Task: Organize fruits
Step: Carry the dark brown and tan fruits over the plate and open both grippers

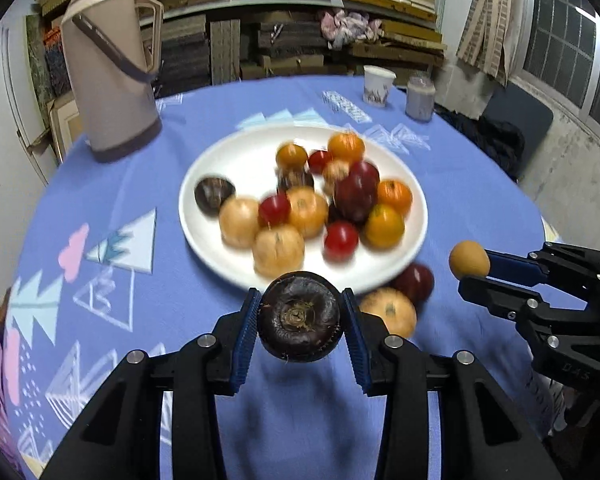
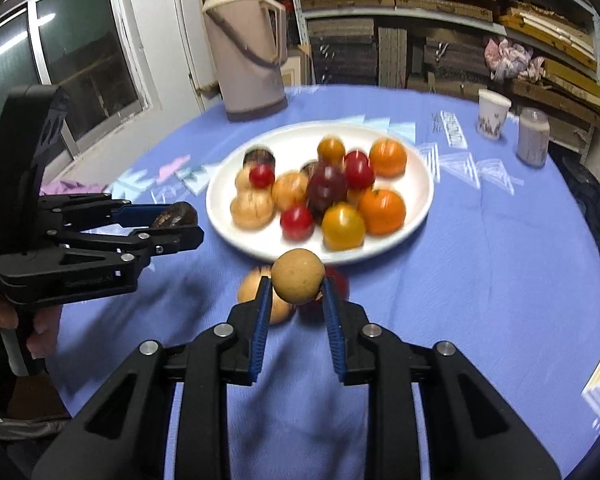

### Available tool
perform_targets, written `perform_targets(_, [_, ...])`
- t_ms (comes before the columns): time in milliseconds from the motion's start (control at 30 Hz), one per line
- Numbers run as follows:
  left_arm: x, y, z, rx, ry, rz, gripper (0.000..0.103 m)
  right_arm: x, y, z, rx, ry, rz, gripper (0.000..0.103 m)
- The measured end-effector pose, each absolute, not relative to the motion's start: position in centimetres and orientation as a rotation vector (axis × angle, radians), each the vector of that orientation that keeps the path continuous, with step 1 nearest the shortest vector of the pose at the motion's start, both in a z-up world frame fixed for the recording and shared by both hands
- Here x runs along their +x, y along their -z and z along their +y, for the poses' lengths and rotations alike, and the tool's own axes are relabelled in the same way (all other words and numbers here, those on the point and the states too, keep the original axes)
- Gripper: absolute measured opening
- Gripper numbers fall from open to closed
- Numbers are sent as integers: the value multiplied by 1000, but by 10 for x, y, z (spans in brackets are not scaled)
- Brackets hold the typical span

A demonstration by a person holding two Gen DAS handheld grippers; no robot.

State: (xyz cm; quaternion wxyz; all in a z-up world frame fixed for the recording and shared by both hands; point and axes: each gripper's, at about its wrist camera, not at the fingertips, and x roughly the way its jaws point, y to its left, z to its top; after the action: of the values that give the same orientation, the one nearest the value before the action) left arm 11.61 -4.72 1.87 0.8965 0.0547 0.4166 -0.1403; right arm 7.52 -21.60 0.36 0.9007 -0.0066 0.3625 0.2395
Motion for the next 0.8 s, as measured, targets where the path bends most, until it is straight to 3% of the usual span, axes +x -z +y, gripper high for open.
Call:
perform_targets(300, [179,-32,-51,89,247,862,41,136,-30,-197,-21,-504,705,25])
perform_targets(800, [246,-9,-53,82,209,918,41,209,0,-177,-15,-516,776,25])
